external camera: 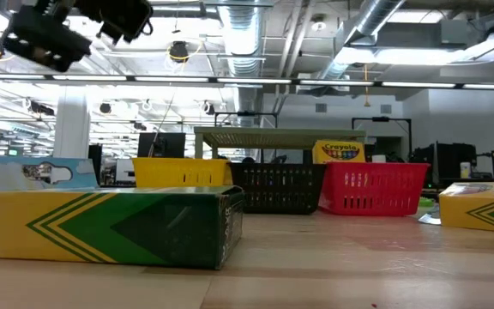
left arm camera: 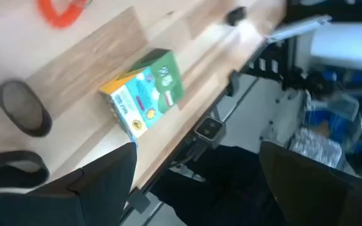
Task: Pick & Place Office Desk Supplies
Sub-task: Put the crayons box into the red bin
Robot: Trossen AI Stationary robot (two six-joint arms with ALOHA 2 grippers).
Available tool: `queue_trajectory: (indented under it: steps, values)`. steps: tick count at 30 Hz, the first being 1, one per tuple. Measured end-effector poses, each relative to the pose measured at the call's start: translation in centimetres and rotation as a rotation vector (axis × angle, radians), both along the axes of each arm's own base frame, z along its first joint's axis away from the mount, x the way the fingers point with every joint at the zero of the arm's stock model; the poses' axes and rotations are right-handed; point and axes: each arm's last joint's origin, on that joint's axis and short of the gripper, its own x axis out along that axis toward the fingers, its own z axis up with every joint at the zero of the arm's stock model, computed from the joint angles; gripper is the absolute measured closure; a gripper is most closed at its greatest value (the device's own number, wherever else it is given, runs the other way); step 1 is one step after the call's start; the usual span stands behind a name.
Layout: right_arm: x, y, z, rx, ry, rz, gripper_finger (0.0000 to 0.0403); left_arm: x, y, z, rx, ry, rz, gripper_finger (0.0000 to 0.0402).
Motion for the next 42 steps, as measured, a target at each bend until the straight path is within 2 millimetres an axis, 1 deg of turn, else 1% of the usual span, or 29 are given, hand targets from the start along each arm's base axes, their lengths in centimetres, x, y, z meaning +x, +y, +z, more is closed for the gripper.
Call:
queue_trajectory:
  steps: [4, 10, 14, 16, 23, 26, 36, 42]
  values:
    - [-0.9, 0.6, 0.4, 0.002, -0.020, 0.058, 0.0184, 1.0, -1.7, -1.8, -0.049, 0.066, 0.031, 0.0075]
    - [-2.0, 1.8, 0.6, -0.047, -0.061, 0.113, 0.0184, 2.5, -4.2, -4.2, -0.080, 0.078, 0.071, 0.0076]
    - [-2.3, 2.3, 0.6, -0.054, -0.066, 0.148, 0.0184, 2.6, -5.5, -5.6, -0.088, 0.116, 0.097, 0.0079]
    - [-2.4, 2.4, 0.6, -0.057, -0.067, 0.160, 0.0184, 2.5, -5.9, -6.0, -0.084, 0.131, 0.106, 0.0085]
    - [-2.5, 2.6, 0.6, -0.077, -0.083, 0.180, 0.0184, 2.0, -6.8, -6.7, -0.084, 0.166, 0.165, 0.0106]
    - [-2.4, 2.6, 0.7, -0.076, -0.096, 0.179, 0.0184, 1.7, -6.8, -7.1, -0.062, 0.200, 0.188, 0.0112]
    - [-2.2, 2.8, 0.9, -0.074, -0.128, 0.193, 0.0184, 1.9, -6.9, -7.6, -0.050, 0.214, 0.206, 0.0125]
    - [-2.2, 2.7, 0.9, -0.074, -0.128, 0.191, 0.0184, 2.8, -7.5, -9.6, -0.065, 0.228, 0.213, 0.0139]
